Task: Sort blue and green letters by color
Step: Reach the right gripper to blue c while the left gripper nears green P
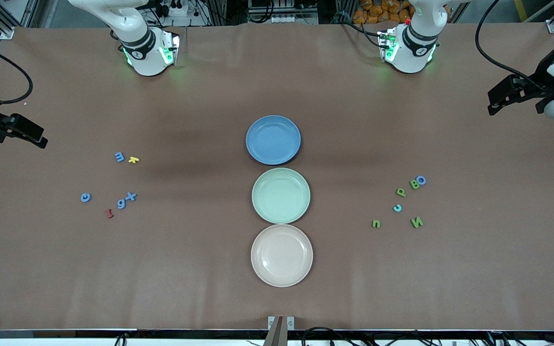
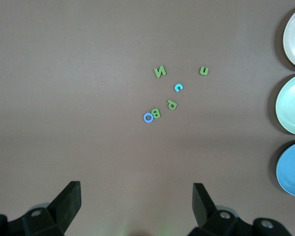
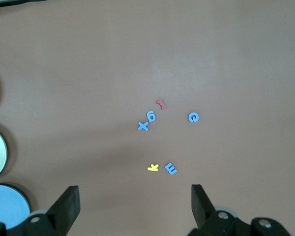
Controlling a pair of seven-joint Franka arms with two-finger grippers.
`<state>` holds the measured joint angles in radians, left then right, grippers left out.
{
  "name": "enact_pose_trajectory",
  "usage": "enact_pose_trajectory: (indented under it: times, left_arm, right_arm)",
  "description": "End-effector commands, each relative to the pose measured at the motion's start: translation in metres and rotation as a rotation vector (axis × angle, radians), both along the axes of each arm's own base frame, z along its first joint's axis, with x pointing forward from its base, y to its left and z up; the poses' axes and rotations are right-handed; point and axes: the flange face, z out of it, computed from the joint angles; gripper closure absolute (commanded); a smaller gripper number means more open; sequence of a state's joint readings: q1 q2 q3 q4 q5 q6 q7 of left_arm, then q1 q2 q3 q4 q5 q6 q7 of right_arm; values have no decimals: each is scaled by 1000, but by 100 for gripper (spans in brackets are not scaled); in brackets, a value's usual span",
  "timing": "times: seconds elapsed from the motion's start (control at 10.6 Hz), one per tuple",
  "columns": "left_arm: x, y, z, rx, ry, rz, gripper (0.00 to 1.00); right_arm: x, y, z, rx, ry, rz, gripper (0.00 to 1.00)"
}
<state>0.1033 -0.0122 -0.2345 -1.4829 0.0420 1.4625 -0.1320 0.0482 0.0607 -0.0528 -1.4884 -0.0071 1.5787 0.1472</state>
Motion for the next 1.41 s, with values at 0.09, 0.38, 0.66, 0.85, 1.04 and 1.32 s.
enact_pose_trajectory:
  times: [0.09, 0.38, 0.66, 0.85, 1.04, 1.32]
  left_arm:
    - [-2, -1, -4, -19, 23, -16, 0]
    - [0, 1, -35, -30, 65, -5, 0]
    - [3, -3, -94, -50, 52, -1, 0]
    - [0, -4, -142, -50, 21, 1, 0]
    - [0, -12, -178, -52, 28, -16, 0]
    - [5, -30, -236, -67, 12, -67, 0]
  right_arm:
    - [-2, 1, 0, -9, 5, 1, 0]
    - [1, 3, -4, -7, -1, 9, 0]
    - [-4, -32, -43, 5, 39, 228, 0]
    - [-7, -44, -77, 11, 66, 261, 0]
    - [-8, -68, -118, 12, 70, 222, 0]
    - [-10, -100, -192, -1, 17, 169, 0]
